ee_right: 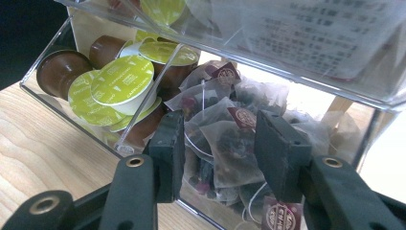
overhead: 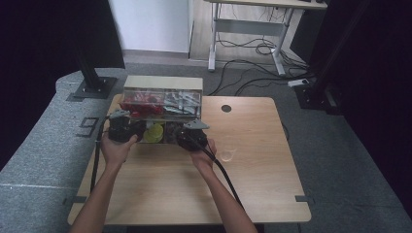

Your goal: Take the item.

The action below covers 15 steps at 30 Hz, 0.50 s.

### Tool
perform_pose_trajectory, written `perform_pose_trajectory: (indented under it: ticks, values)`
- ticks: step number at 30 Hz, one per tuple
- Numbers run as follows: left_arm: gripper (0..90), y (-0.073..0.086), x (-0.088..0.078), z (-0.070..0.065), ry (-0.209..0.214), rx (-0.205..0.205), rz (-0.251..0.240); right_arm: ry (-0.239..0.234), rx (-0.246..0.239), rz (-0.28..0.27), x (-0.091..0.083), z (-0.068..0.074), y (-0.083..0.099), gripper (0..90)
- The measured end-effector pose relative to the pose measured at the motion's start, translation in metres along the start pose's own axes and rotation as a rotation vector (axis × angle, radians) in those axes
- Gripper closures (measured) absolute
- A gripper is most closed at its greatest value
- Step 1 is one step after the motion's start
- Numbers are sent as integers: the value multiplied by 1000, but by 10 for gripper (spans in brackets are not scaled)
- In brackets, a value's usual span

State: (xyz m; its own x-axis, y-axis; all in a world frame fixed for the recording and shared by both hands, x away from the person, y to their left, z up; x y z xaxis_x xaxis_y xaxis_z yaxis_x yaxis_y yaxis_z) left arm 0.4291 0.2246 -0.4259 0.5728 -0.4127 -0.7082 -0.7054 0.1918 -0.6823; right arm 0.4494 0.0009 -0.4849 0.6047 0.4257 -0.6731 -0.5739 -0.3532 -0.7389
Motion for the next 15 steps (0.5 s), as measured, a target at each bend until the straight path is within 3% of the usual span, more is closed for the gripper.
perform_pose_trajectory:
  ticks: [7, 15]
  values:
    - [899, 0, 0, 0, 4, -2, -2, 27, -18, 14, 9, 2, 0, 584]
    - [899, 0, 1, 0, 4, -2, 0, 66, -27, 35, 14, -1, 1, 713]
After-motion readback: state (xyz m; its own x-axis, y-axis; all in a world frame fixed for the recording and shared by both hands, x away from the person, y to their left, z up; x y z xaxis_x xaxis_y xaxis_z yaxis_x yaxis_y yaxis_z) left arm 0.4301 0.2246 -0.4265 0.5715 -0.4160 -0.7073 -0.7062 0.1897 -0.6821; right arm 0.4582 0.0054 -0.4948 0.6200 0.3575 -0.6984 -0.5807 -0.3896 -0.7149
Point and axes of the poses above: each handheld gripper's, and its own axes: x roughly forward along the jaws, y roughly out of its underside, z roughly to its left, the point moved 3 cm from there along x, roughly forward along the jaws, and after that the axes turned 14 degrees about z, right-handed, at the moved point
